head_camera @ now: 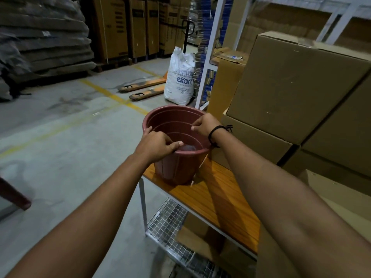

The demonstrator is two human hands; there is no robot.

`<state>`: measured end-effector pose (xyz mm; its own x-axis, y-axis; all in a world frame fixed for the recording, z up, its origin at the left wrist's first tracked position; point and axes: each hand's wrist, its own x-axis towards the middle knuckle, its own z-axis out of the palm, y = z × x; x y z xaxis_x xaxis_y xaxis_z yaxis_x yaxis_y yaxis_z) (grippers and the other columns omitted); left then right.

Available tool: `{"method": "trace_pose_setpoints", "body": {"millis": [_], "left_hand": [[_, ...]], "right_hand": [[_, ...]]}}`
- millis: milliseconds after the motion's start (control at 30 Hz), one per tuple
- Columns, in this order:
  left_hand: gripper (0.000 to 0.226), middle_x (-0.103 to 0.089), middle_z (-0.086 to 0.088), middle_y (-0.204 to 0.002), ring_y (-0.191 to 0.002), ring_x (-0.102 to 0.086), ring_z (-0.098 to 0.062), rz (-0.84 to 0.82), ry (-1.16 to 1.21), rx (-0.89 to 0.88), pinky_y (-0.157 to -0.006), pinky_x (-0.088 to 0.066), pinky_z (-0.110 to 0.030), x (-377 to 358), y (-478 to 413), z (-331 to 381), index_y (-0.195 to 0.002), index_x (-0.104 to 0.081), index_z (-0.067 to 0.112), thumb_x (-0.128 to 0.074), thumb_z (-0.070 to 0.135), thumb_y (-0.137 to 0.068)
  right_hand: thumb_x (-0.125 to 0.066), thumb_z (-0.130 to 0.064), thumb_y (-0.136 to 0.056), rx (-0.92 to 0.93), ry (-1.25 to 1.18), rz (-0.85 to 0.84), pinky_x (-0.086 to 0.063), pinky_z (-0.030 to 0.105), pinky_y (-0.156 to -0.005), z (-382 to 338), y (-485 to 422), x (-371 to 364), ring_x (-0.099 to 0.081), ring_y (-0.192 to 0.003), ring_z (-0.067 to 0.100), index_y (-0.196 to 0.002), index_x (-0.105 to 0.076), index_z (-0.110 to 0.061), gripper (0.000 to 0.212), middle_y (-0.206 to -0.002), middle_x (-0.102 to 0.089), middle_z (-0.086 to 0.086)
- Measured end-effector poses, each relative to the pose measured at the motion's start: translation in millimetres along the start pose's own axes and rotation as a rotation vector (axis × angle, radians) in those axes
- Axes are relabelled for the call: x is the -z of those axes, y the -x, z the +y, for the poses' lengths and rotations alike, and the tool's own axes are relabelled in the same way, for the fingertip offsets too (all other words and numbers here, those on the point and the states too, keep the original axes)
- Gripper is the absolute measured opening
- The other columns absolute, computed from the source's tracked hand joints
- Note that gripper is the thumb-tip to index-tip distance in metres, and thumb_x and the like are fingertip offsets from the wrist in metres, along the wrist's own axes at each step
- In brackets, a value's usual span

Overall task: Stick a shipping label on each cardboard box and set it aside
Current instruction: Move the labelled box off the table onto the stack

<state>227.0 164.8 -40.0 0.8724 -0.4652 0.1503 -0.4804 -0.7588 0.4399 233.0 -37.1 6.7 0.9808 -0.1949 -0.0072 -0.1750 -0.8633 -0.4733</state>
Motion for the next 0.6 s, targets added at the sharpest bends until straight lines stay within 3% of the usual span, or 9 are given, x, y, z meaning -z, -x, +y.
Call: {"method": "trace_pose_setpoints", "body": {"millis": [100,200,333,467,600], "left_hand": [[0.049,-0.073,0.009,-0.088,-0.105,-0.061,-0.012,0.018,-0.024,-0.041,-0.117,-0.011,-0.046,1,2,1,-0.092,-0.077,0.024,-0.046,0.062,-0.092],[0.042,-0.068,0.002,-0.120,-0.128,-0.049,-0.019,0.158,-0.032,-0.153,-0.116,-0.012,-0.049,3,4,16,-0.107,-0.074,0.024,-0.051,0.056,-0.092],[0.052,-0.068,0.001,-0.122,-0.129,-0.049,-0.018,0.206,0.076,-0.344,-0.115,-0.019,-0.044,-10,11,69,-0.105,-0.075,0.021,-0.046,0.060,-0.086],[0.048,-0.064,-0.002,-0.130,-0.131,-0.048,-0.018,0.046,0.176,-0.506,-0.115,-0.020,-0.038,-44,41,145,-0.116,-0.071,0.016,-0.055,0.054,-0.091],[0.071,-0.055,-0.003,-0.140,-0.130,-0.049,-0.024,-0.256,0.266,-0.453,-0.106,-0.041,-0.037,-79,77,214,-0.141,-0.050,0.023,-0.051,0.068,-0.087]], "right_hand": [[-0.066,-0.022,-0.091,-0.023,-0.225,-0.005,-0.053,0.032,-0.086,4,18,23,-0.064,-0.094,0.014,-0.112,-0.072,-0.013,0.023,-0.110,-0.070,0.002],[-0.061,-0.020,-0.094,-0.040,-0.273,0.005,-0.052,0.025,-0.072,18,50,60,-0.062,-0.086,0.009,-0.113,-0.070,-0.015,0.022,-0.100,-0.070,-0.001],[-0.058,-0.024,-0.096,-0.116,-0.213,0.105,-0.048,0.036,-0.097,62,111,106,-0.059,-0.109,0.012,-0.119,-0.066,-0.019,0.026,-0.117,-0.067,-0.001],[-0.056,-0.026,-0.096,-0.244,-0.101,0.169,-0.043,0.029,-0.096,115,200,134,-0.056,-0.115,0.011,-0.127,-0.061,-0.022,0.032,-0.126,-0.062,-0.003],[-0.054,-0.032,-0.097,-0.411,-0.062,0.139,-0.039,0.032,-0.100,171,292,147,-0.048,-0.127,0.014,-0.136,-0.051,-0.032,0.039,-0.135,-0.054,-0.007]]}}
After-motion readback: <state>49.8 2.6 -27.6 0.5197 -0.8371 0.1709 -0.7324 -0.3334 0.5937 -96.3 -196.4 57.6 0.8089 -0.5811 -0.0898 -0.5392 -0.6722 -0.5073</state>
